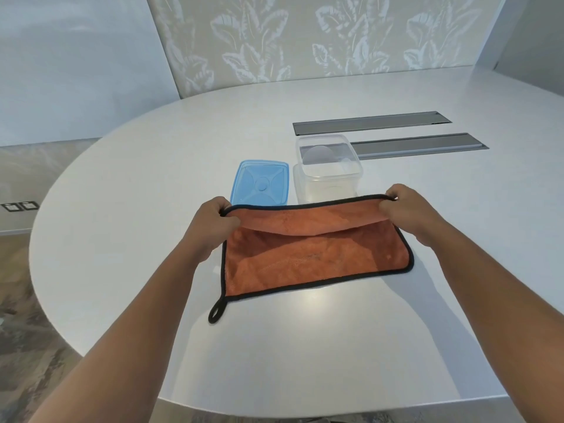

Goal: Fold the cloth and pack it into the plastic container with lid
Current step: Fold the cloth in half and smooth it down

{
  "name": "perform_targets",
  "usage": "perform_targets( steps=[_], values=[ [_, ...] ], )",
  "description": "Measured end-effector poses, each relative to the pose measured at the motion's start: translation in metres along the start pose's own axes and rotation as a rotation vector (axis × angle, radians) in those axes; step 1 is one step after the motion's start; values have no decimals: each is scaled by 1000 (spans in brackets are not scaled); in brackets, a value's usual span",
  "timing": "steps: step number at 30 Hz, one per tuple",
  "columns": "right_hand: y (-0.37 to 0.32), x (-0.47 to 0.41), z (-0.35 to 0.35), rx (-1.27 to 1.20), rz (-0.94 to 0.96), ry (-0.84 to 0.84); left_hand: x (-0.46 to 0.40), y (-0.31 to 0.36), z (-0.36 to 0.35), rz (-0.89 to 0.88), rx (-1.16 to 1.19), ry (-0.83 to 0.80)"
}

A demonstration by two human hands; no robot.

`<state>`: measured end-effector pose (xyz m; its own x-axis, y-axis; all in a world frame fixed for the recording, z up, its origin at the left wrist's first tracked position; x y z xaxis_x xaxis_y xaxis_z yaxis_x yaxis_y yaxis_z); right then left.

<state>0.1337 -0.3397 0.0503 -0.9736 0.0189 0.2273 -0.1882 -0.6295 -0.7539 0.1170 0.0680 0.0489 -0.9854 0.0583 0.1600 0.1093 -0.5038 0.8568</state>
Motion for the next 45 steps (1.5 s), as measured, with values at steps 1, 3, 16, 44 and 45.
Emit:
perform_targets(
  steps=[1,3,16,44,45],
  values=[
    [1,1,3,-24,-7,16,1,-3,0,8,34,-11],
    [3,4,8,-72,-14,50,2,-7,-2,25,110,-58],
    [34,17,-11,-71,-186,-211,19,-33,-36,77,35,-506],
    [35,54,-34,-478,-228,-252,22,-53,-21,168,111,-470],
    [36,54,-30,-519,-214,-233,22,-54,-19,164,146,-469]
  ],
)
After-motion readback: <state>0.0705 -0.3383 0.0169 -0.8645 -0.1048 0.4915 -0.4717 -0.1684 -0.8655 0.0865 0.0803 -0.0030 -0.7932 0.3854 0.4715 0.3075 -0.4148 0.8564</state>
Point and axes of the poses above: each hand's wrist, its own x-axis away from the middle knuckle, its own z-axis out of the back of the hand, y = z × x, the point moved 8 cm from there along -x, towards the middle knuckle, and after that the axes turned 13 degrees about -y, right-handed, at the moved point
